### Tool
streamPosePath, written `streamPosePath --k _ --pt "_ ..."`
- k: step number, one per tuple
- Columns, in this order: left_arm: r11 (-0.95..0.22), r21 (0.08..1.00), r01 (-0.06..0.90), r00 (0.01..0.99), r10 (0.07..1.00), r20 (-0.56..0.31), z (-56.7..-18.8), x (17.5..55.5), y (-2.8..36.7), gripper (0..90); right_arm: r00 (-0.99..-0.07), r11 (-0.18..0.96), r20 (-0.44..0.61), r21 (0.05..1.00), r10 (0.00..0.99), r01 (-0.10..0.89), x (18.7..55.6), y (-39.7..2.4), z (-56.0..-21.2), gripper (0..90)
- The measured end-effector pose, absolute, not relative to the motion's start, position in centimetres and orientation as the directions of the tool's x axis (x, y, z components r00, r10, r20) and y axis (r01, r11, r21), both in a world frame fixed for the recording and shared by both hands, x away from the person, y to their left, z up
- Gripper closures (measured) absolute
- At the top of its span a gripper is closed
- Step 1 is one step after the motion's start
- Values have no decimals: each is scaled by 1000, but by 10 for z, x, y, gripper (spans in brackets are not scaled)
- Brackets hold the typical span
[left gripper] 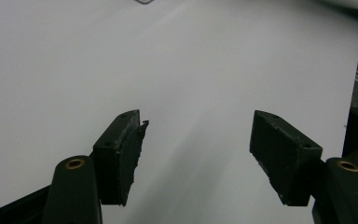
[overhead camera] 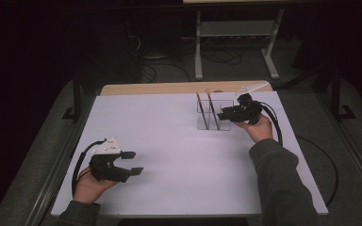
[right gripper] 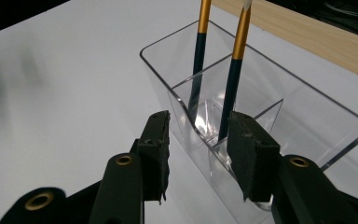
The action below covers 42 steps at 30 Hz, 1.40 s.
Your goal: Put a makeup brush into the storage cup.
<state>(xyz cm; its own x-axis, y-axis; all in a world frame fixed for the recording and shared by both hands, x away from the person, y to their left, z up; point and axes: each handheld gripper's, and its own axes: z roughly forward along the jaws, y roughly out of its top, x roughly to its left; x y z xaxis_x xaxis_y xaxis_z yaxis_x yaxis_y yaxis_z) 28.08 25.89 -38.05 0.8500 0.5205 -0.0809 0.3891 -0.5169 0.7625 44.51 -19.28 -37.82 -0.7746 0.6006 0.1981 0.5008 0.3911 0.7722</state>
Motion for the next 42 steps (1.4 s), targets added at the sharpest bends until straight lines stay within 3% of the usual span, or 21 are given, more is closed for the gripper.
streamPosePath --k 42 --pt "-498 773 393 837 542 -76 -381 281 262 330 -797 412 162 786 582 461 390 -207 -372 488"
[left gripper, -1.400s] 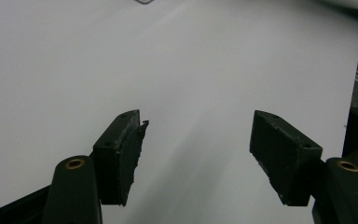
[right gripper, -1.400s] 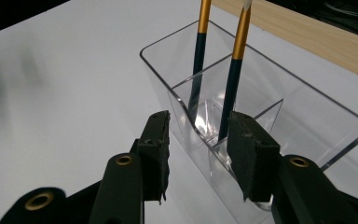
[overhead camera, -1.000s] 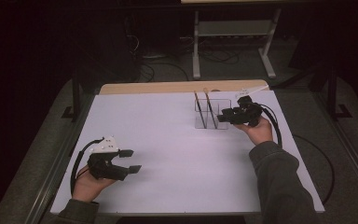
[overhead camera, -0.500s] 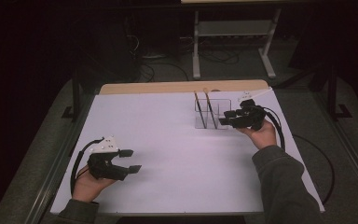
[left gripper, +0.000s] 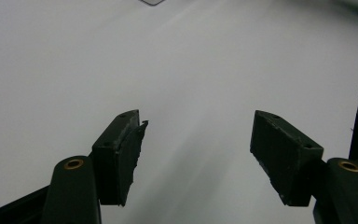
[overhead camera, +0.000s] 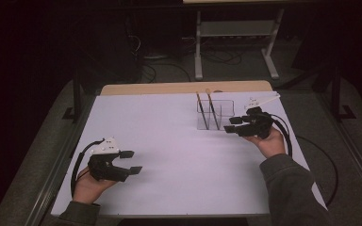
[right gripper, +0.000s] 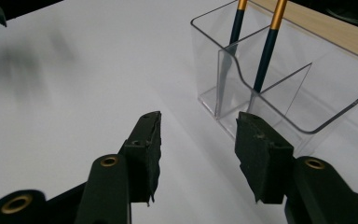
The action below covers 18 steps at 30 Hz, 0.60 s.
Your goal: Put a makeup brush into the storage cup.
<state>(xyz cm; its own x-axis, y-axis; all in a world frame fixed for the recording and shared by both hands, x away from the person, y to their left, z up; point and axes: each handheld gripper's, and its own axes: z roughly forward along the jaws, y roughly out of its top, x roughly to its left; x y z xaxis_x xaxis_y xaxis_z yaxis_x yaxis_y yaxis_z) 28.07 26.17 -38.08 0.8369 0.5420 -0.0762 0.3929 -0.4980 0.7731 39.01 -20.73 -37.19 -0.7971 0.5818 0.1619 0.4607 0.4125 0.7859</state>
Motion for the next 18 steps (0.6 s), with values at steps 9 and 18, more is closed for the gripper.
streamPosePath --k 9,18 --pt "-497 772 396 836 543 -79 -381 280 260 329 -807 417 155 791 570 447 378 -208 -375 471" --pt "-499 770 397 835 545 -77 -381 280 261 328 -817 425 154 792 556 439 369 -208 -375 469"
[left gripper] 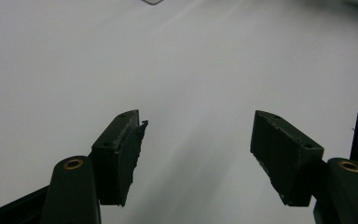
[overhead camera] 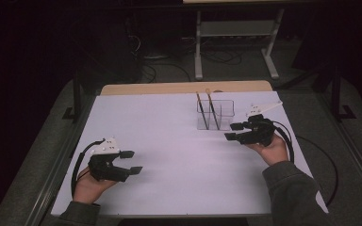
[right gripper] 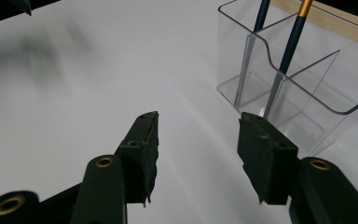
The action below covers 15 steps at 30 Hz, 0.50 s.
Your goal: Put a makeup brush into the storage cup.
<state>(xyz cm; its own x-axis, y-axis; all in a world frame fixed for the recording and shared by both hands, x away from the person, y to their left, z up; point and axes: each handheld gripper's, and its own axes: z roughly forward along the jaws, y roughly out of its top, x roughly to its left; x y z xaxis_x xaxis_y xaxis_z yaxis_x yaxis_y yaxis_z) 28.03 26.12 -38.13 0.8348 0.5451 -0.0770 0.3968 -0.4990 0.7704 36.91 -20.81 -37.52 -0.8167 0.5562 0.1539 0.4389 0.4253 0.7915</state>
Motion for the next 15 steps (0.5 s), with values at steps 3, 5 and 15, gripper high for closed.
streamPosePath --k 3,5,15 --pt "-504 767 397 835 545 -74 -381 280 262 328 -817 425 159 790 554 442 366 -208 -375 468" --pt "-505 767 396 836 544 -72 -381 280 262 328 -821 428 154 793 549 434 365 -208 -376 467" --pt "-500 769 398 833 549 -75 -381 280 262 328 -824 431 160 790 543 436 357 -209 -376 465"
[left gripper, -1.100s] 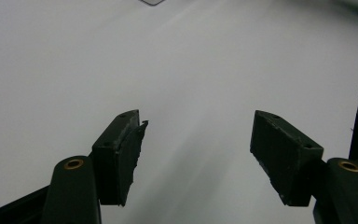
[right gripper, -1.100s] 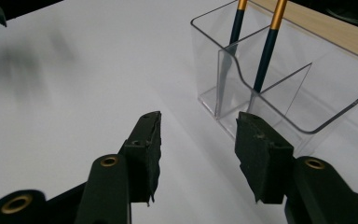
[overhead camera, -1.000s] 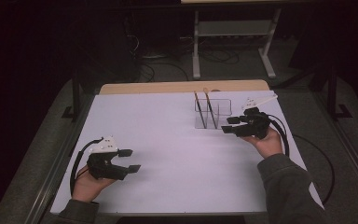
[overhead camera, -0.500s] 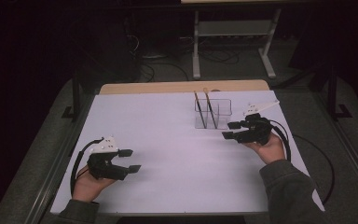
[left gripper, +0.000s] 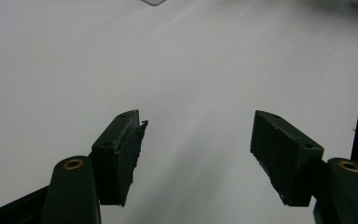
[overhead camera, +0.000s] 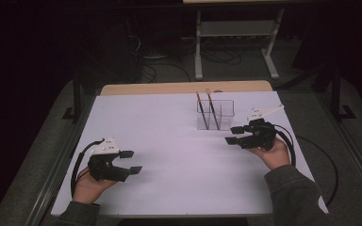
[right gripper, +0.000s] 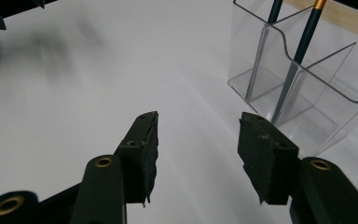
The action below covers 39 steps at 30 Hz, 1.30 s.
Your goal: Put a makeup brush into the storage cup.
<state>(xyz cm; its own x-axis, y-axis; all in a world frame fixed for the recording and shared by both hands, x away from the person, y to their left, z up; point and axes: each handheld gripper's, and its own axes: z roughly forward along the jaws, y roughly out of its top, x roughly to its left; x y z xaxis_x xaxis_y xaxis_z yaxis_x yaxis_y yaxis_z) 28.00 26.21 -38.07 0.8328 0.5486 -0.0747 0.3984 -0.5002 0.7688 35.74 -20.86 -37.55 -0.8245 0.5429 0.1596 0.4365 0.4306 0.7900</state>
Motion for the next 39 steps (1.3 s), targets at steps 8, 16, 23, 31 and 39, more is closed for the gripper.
streamPosePath --k 8,16,23,31,39 --pt "-493 772 400 830 553 -77 -381 280 263 329 -826 433 160 789 540 436 352 -209 -378 460" --pt "-495 772 399 829 554 -74 -382 280 263 328 -826 427 168 791 538 439 346 -211 -380 453" --pt "-501 767 401 829 554 -71 -383 280 262 328 -830 423 162 799 533 428 340 -212 -381 451" --pt "-498 767 405 827 557 -75 -384 280 262 327 -823 412 180 795 539 444 335 -216 -387 441" --pt "-499 767 404 828 556 -74 -384 280 262 326 -823 407 180 800 539 441 328 -220 -391 441"
